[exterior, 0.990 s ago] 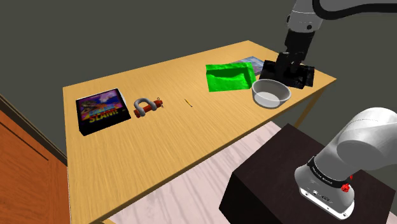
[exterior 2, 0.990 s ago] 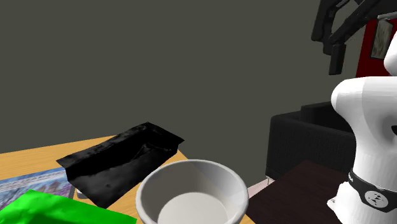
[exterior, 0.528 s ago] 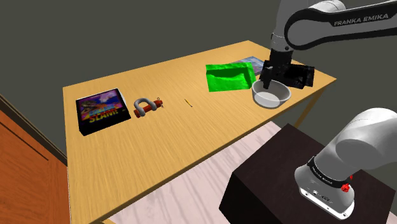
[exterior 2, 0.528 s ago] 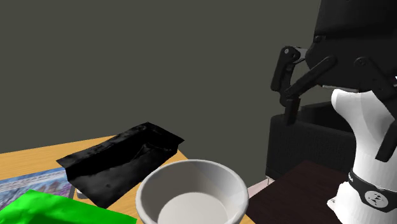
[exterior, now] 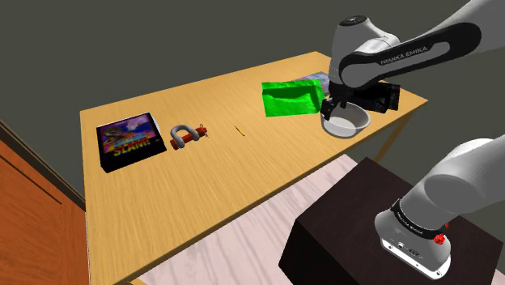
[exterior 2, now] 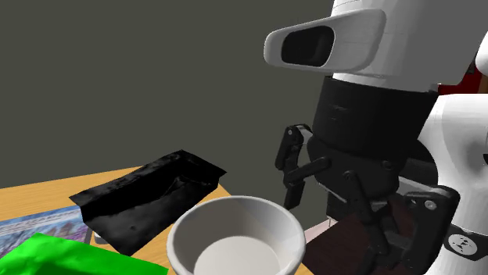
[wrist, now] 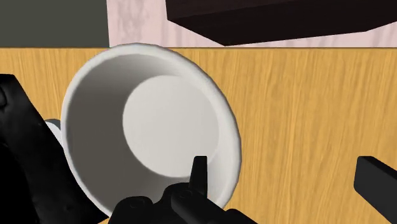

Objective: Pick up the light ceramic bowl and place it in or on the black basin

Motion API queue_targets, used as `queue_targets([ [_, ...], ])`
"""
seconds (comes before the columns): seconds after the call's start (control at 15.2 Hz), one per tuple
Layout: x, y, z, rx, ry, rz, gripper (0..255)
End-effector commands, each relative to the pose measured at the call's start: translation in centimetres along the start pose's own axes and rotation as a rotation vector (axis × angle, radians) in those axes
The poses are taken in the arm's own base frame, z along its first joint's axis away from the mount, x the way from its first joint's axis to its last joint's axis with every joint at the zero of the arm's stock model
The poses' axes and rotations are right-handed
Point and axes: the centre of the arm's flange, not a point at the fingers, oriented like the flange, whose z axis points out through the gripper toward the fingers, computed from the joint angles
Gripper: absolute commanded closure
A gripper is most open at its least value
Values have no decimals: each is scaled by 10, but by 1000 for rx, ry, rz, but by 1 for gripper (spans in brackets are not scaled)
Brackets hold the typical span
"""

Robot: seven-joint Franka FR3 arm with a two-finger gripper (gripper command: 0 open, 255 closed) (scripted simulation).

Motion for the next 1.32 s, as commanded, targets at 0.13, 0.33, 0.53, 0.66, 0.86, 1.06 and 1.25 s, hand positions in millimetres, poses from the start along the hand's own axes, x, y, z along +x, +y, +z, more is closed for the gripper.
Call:
queue_targets([
  [0.13, 23, 8, 45, -53, 17, -5, 0],
  [0.33, 25, 9, 58, -56, 18, -5, 0],
  [0.53, 25, 10, 74, -56, 18, -5, 0],
  [0.66, 25, 11, 87, -56, 18, -5, 0],
  [0.86, 25, 11, 87, -56, 18, -5, 0],
  [1.06, 25, 11, 87, -56, 18, -5, 0],
  [1.25, 25, 11, 87, -56, 18, -5, 255],
])
